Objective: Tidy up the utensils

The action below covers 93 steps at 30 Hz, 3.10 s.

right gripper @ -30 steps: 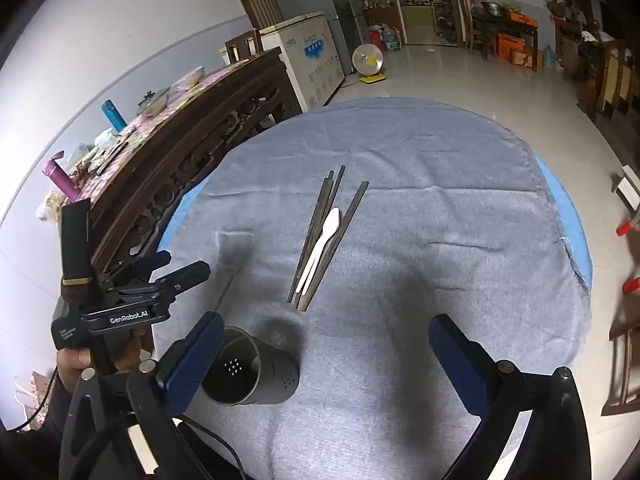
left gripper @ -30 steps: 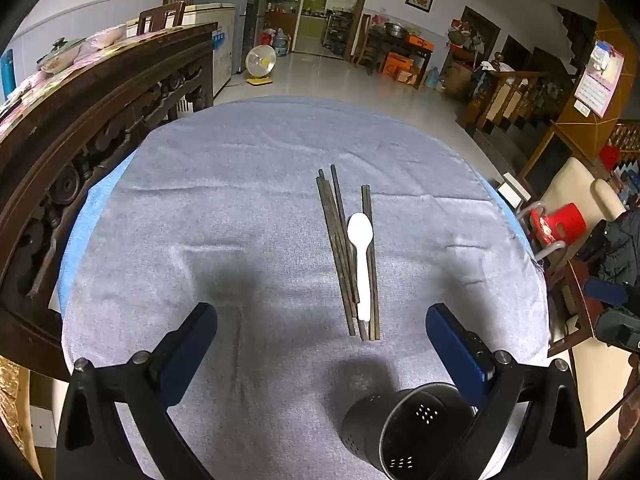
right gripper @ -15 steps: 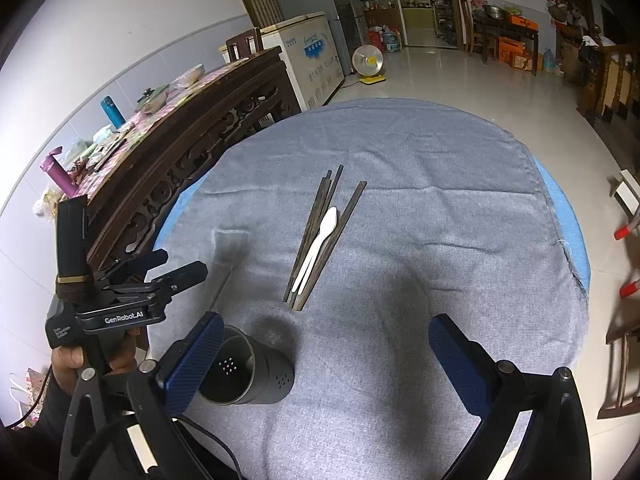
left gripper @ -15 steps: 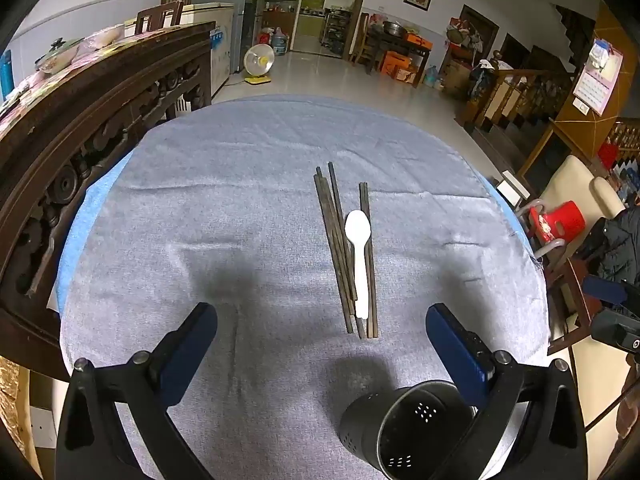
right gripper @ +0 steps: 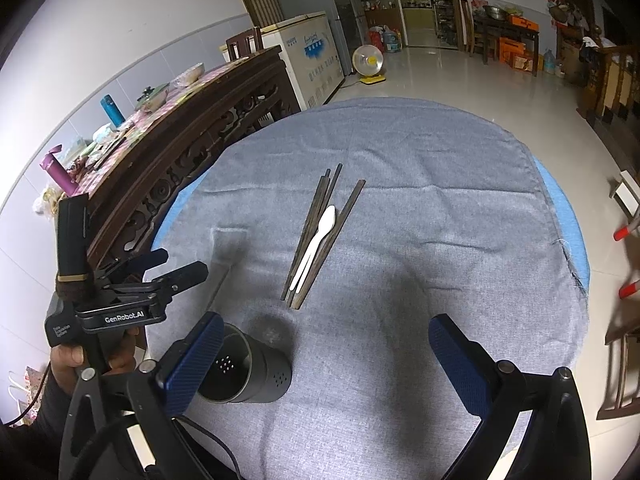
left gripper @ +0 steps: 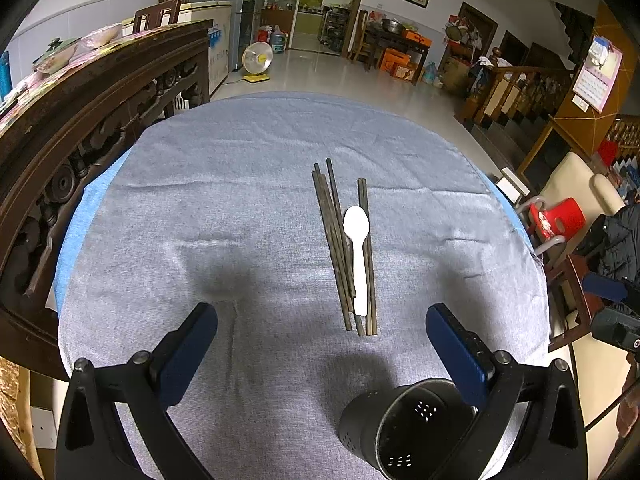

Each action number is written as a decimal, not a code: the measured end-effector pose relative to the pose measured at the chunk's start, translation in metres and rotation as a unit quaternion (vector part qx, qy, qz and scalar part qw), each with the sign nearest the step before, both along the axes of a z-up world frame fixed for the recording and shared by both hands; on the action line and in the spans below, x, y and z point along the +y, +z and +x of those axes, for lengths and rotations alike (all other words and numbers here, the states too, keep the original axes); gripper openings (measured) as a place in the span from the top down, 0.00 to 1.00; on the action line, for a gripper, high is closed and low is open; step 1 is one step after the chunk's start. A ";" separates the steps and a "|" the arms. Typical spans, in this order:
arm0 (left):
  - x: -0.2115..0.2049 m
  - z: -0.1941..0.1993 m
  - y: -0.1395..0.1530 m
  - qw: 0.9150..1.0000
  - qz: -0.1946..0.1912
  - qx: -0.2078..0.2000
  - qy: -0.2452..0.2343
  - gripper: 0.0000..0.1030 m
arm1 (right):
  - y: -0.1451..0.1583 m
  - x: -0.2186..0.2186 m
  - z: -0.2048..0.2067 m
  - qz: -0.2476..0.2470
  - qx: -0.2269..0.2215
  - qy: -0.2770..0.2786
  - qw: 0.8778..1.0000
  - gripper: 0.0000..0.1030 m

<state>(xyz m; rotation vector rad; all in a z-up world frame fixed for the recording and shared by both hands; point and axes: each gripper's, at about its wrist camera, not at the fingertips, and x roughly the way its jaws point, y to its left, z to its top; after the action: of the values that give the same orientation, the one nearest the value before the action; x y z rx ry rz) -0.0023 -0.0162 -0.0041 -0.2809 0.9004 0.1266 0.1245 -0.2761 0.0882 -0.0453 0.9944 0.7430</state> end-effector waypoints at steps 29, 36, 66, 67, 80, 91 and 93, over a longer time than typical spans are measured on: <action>-0.006 0.004 -0.003 1.000 0.006 0.009 -0.009 0.00 | -0.003 -0.002 0.004 -0.004 -0.003 0.007 1.000 0.00; 0.012 0.016 -0.012 0.999 -0.030 0.032 -0.004 0.00 | -0.009 -0.006 0.010 -0.006 0.003 0.001 1.000 0.00; 0.012 0.173 -0.101 0.963 -0.133 0.232 -0.030 0.93 | -0.105 -0.069 0.090 0.021 0.113 -0.082 0.990 0.00; 0.021 0.168 -0.099 0.966 -0.126 0.224 -0.014 0.93 | -0.105 -0.068 0.091 0.021 0.113 -0.082 0.990 0.00; 0.036 0.168 -0.083 0.966 -0.159 0.205 0.013 0.35 | -0.099 -0.023 0.117 0.016 0.114 -0.057 0.992 0.00; 0.053 0.186 -0.111 0.935 -0.230 0.254 0.092 0.74 | -0.110 -0.018 0.119 0.006 0.130 -0.063 0.989 0.00; 0.052 0.193 -0.117 0.933 -0.232 0.259 0.093 0.74 | -0.110 -0.021 0.118 0.007 0.131 -0.065 0.989 0.00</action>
<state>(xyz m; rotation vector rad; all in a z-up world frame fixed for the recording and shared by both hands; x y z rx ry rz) 0.1904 0.0356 -0.1208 -0.8002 1.4283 0.1660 0.2421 -0.2970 -0.0216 0.1323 1.2293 0.6459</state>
